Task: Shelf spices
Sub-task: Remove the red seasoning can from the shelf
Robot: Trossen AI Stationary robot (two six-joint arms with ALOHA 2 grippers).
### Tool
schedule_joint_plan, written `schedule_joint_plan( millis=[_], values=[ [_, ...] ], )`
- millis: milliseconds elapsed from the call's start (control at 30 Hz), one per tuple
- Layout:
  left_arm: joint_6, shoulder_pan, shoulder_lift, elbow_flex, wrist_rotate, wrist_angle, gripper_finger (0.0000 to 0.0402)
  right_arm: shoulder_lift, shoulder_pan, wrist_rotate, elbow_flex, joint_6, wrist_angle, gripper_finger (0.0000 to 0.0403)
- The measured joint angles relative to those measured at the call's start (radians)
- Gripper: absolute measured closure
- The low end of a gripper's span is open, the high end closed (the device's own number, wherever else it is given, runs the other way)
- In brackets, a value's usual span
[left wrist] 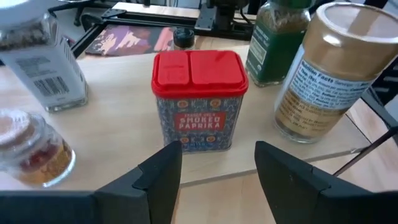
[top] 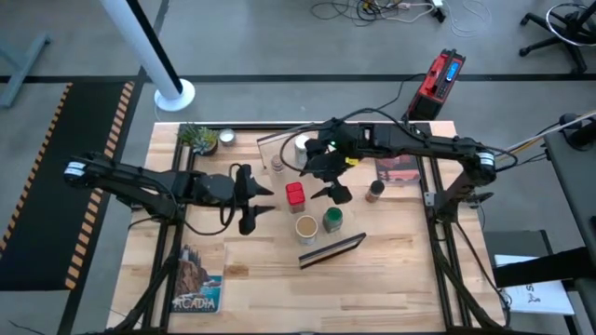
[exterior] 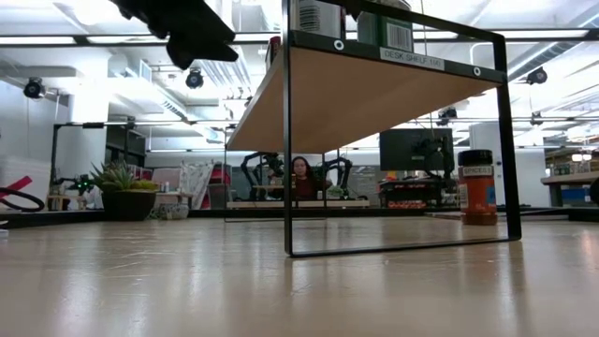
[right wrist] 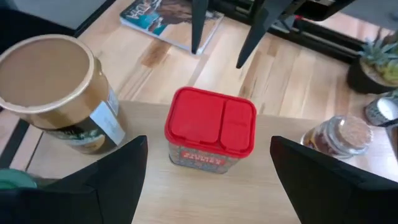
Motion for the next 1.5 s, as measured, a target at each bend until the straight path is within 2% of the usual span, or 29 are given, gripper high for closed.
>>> schedule_joint_plan(
  millis=[333,500,800,1500],
  values=[
    [-0.127,-0.055,-0.043,-0.113,-0.069,0.095,0.0209,0.079,0.036,0.052,0.135,-0.047,-0.08,0.0102],
    [-0.134,-0.062,-0.034,-0.116,-0.091,0.101,0.0209,0.126,0.046,0.102,0.196,-0.016,-0.112,0.0085],
    [-0.156,-0.064,-0.031,-0.124,-0.144,0.1,0.0209,0.219,0.074,0.102,0.316,0.029,-0.216,0.006],
    [-0.197,-0.065,-0.023,-0.146,-0.19,0.101,0.0209,0.222,0.094,0.156,0.308,0.103,-0.219,0.0059]
  ],
)
